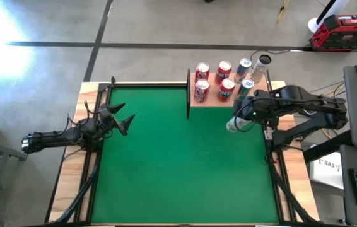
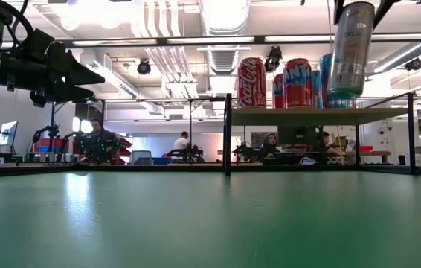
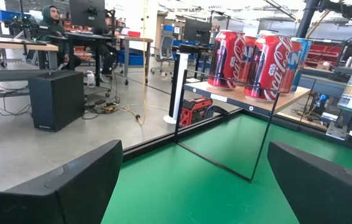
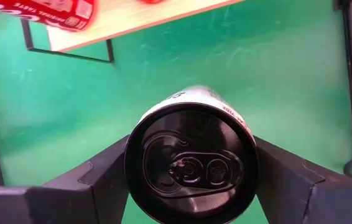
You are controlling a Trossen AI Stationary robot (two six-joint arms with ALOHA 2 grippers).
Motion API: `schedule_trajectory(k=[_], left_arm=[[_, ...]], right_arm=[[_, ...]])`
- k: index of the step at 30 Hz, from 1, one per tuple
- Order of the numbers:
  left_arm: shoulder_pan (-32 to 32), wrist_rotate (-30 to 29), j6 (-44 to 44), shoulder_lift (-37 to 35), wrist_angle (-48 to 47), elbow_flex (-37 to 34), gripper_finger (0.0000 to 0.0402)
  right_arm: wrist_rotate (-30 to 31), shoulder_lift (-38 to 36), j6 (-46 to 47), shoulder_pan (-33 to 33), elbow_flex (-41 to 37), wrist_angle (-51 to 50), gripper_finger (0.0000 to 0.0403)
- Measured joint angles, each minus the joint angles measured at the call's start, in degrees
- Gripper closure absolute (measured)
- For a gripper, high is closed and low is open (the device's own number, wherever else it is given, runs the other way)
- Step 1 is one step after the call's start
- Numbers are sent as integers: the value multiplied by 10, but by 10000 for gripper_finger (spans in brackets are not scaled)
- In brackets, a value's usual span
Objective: Place canned beverage on shelf
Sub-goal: Put the white yellow soda can on the shelf aligned with the other white yellow soda can
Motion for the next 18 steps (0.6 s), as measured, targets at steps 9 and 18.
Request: schedule_trajectory(k=[9,18], left_arm=[[0,0,0,0,0,0,15],[0,0,0,0,0,0,15]], right_arm=[[0,-13,-15,-26,-61,0,135],[2,-37,32,-47,-135,1,134]])
